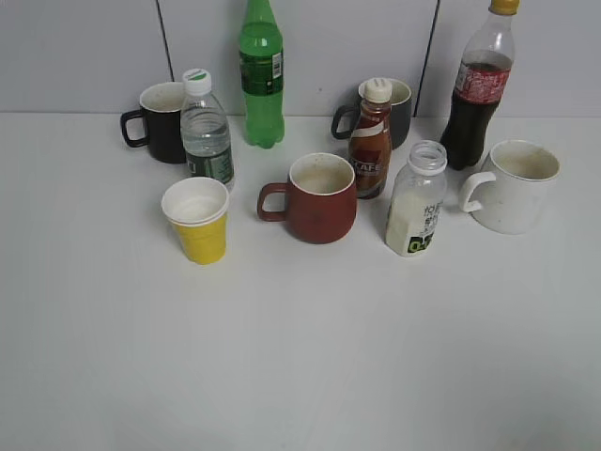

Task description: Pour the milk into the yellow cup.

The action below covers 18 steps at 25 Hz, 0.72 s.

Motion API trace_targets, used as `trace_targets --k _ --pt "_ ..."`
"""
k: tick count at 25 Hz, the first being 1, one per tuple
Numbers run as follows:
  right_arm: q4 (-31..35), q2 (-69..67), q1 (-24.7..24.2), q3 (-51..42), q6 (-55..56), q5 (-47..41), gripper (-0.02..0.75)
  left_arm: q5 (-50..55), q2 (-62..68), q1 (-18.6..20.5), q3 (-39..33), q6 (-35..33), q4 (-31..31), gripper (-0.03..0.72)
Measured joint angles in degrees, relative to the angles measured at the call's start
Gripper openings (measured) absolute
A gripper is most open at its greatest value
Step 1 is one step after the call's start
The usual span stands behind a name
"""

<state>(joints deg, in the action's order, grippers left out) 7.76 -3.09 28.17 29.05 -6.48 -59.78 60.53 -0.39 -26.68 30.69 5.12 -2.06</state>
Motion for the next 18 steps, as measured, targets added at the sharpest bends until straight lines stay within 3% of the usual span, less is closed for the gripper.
trace_targets --k 9,11,16,18 --pt "0.23 0.00 -0.07 0.00 0.00 0.05 0.533 0.00 0.00 0.94 0.00 0.00 0.00 0.505" --pt "0.37 0.00 -1.94 0.00 0.00 0.05 0.533 0.00 0.00 2.98 0.00 0.00 0.00 0.505" --pt "0.37 0.13 -14.11 0.00 0.00 0.14 0.533 0.00 0.00 16.68 0.00 -0.02 0.00 0.505" --pt "0.37 0.60 -18.89 0.00 0.00 0.14 0.533 0.00 0.00 18.29 0.00 -0.02 0.00 0.505"
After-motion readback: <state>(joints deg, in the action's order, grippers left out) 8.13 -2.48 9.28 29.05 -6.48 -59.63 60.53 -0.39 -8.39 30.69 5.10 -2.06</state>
